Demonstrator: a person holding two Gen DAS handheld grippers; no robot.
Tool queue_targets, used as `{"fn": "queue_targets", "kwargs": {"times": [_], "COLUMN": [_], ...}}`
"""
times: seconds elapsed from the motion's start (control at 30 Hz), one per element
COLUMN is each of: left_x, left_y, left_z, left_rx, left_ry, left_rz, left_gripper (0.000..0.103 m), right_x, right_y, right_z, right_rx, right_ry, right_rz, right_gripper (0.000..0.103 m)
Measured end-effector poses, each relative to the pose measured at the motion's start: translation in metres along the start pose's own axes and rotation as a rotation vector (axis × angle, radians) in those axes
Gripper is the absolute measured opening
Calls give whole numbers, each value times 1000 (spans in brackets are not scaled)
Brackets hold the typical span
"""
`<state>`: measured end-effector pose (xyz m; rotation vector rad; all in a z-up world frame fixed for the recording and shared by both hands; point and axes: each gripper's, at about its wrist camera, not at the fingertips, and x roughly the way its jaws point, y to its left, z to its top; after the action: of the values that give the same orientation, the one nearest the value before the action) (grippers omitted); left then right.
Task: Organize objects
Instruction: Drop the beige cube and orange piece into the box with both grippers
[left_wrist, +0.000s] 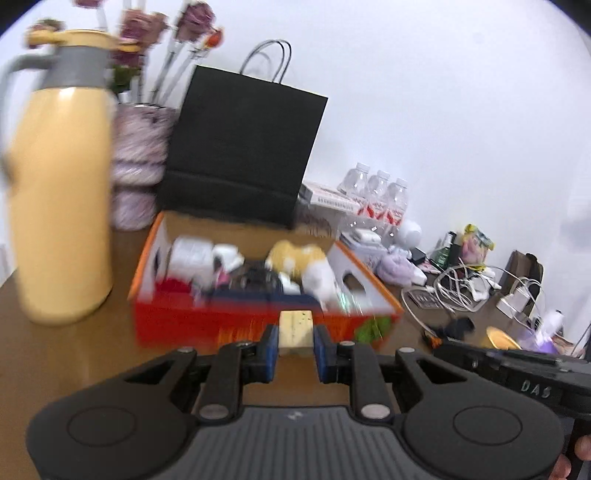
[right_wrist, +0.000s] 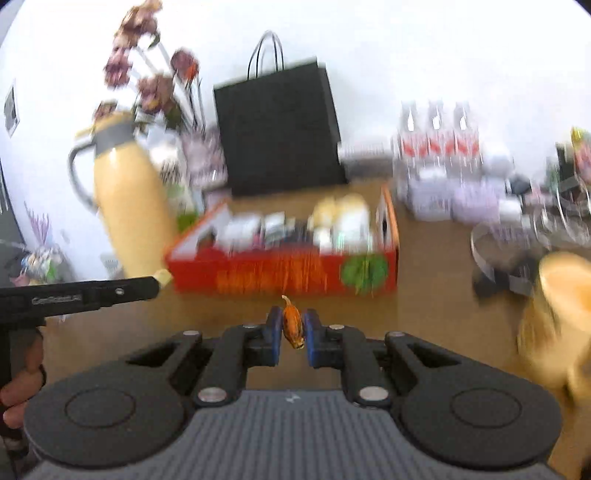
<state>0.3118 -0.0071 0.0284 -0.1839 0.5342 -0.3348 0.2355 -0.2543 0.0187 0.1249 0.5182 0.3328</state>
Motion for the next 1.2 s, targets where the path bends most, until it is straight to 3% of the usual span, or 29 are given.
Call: {"fn": "queue_targets", "kwargs": {"times": [0.13, 0.23, 0.3, 0.43, 0.47, 0.5, 0.57, 0.7, 0.83, 0.9, 1.03, 1.1, 1.2], "left_x": [88, 150, 176, 193, 190, 183, 170, 124, 52, 13, -45, -74, -106], "left_y": [9, 28, 39, 47, 50, 52, 54, 53, 31, 16, -11, -22, -34], "left_z": [45, 60, 62, 66, 67, 68, 73, 78, 56, 33, -14, -42, -82], "left_rx": [26, -38, -78, -74, -73, -65, -57, -58, -3, 29, 44, 60, 49], "left_ry": [56, 161, 192, 207, 200, 186, 156, 89, 14, -14, 13, 25, 47], "left_rz": [71, 64, 56, 68, 63, 55, 78, 120, 64, 28, -2, 10, 90], "left_gripper": [19, 19, 19, 31, 35, 37, 39, 40, 56, 60, 62, 63, 65], "right_x": [80, 152, 199, 270, 277, 278, 271, 237, 174, 127, 47, 13, -30], "right_y": [-21, -37, -43, -45, -45, -45, -44, -43, -27, -14, 11, 14, 16], "right_z": [65, 98, 108, 107, 106, 106, 108, 117, 113, 96, 41, 13, -23], "right_rx": [122, 216, 255, 253, 258, 260, 244, 211, 109, 80, 83, 114, 118], "right_ry": [2, 89, 163, 288, 297, 287, 247, 185, 99, 61, 28, 38, 27], "right_rz": [58, 101, 89, 3, 22, 35, 24, -13, -76, -76, -18, 13, 18], "right_gripper": [14, 14, 14, 18, 21, 31, 46, 47, 63, 77, 84, 85, 91]}}
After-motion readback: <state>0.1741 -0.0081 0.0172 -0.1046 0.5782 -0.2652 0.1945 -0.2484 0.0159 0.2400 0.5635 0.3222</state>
